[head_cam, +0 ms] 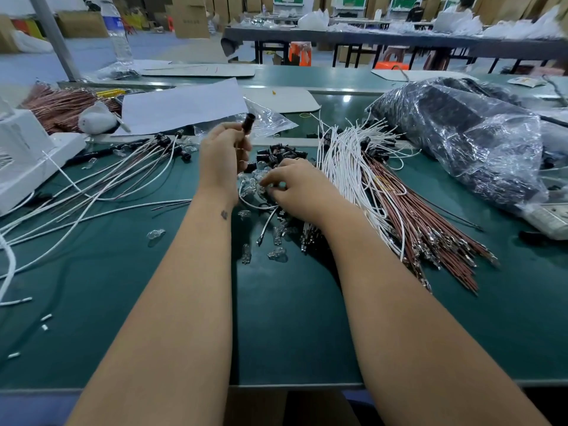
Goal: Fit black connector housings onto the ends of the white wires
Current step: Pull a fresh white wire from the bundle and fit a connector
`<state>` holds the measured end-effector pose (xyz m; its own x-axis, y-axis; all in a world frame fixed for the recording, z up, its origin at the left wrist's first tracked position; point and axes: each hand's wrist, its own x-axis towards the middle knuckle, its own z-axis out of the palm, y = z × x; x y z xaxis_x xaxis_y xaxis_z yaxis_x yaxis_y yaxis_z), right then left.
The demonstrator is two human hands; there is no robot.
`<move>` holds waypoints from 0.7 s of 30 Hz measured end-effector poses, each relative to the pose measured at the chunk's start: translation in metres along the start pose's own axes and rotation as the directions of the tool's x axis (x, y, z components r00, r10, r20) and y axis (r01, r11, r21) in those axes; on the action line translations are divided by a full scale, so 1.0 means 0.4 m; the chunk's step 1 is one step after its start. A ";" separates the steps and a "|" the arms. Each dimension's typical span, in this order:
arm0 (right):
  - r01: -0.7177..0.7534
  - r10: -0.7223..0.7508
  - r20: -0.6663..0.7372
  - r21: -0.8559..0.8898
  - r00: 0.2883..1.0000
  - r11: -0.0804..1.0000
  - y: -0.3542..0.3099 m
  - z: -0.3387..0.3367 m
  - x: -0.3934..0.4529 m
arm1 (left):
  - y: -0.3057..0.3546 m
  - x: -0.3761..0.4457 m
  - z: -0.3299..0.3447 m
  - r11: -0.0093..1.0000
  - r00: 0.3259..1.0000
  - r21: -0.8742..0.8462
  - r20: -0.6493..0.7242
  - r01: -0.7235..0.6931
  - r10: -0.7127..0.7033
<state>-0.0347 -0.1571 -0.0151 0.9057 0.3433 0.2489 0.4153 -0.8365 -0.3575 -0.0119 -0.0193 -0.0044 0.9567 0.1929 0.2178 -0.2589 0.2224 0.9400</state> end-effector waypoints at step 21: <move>-0.087 0.475 -0.154 0.890 0.866 0.447 0.015 -0.051 -0.009 | -0.025 -0.003 0.008 0.878 0.981 0.456 0.179 -0.145 0.069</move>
<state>-0.0371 -0.1722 0.0003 0.9688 -0.1657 0.1842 0.1828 -0.0237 -0.9829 -0.0098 -0.0249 -0.0134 0.9448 0.0341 0.3258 -0.3054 -0.2683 0.9137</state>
